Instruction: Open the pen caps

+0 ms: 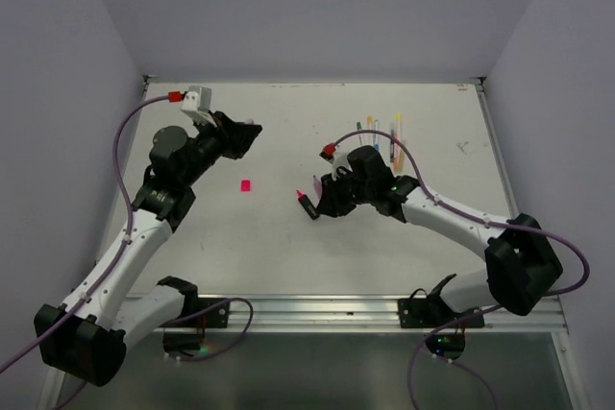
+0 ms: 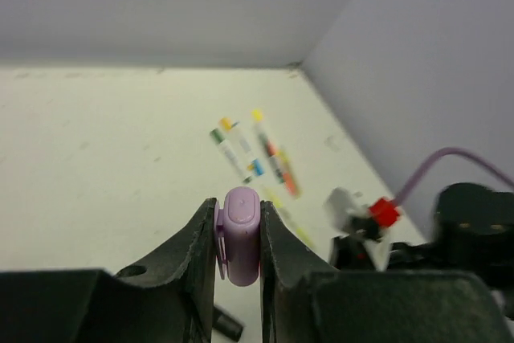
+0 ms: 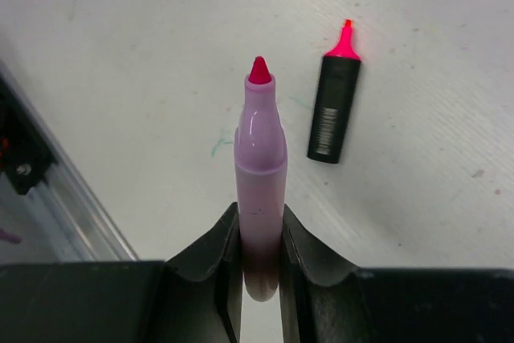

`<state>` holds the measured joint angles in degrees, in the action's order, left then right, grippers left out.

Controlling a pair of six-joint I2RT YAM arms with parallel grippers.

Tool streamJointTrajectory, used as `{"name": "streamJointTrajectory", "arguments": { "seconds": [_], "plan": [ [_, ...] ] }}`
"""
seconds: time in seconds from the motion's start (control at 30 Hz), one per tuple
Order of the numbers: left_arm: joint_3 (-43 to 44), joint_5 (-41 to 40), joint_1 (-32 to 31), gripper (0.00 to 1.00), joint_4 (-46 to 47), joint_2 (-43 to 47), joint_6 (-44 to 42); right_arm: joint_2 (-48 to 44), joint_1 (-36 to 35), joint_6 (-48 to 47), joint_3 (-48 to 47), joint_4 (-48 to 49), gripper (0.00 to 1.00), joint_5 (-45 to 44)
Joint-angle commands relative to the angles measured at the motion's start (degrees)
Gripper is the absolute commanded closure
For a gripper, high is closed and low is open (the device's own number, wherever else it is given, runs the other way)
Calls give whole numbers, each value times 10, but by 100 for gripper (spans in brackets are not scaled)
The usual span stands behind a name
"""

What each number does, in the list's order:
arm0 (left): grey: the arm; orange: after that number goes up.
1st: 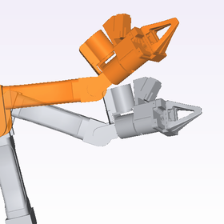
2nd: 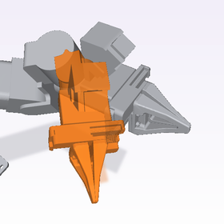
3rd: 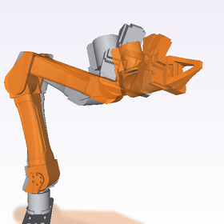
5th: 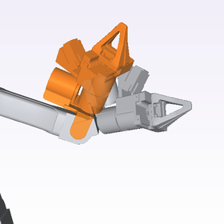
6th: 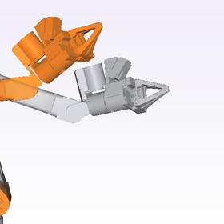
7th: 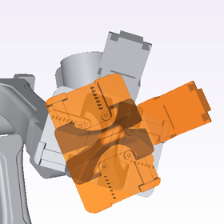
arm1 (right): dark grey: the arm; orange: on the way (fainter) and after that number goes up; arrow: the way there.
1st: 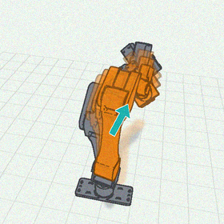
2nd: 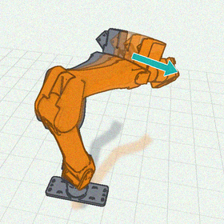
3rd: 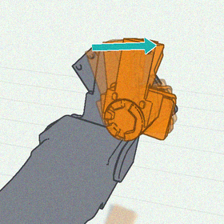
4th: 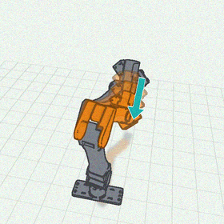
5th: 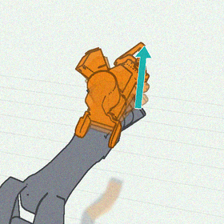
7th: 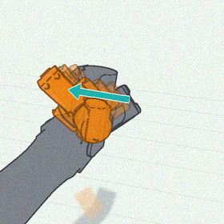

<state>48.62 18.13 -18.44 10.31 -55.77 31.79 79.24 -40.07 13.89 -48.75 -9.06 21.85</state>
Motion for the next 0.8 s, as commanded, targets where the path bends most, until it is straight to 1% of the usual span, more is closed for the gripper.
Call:
{"name": "streamJointTrajectory", "arguments": {
  "seconds": [0.0,0.03,0.1,0.17,0.3,0.4,0.53,0.63,0.77],
  "plan": [
    [42,-178,3,96,-286,-21,-81,41,-2,-17,-49,-103,100,-119],
    [52,-233,3,96,-334,-42,-90,49,-2,-18,-65,-111,100,-126],
    [59,-275,6,95,-363,-64,-99,78,0,-20,-94,-121,100,-147],
    [61,-286,19,94,-394,-100,-99,99,3,-27,-115,-140,100,-148],
    [65,-284,52,89,-416,-181,-103,171,7,-50,-178,-177,100,-160],
    [74,-282,71,88,-418,-220,-111,204,8,-66,-210,-193,98,-158],
    [94,-261,86,85,-418,-287,-121,249,7,-73,-231,-204,97,-166],
    [107,-260,88,84,-418,-320,-127,268,8,-76,-239,-207,94,-157],
    [104,-246,90,82,-402,-346,-128,293,7,-78,-244,-211,92,-146]
  ]
}}
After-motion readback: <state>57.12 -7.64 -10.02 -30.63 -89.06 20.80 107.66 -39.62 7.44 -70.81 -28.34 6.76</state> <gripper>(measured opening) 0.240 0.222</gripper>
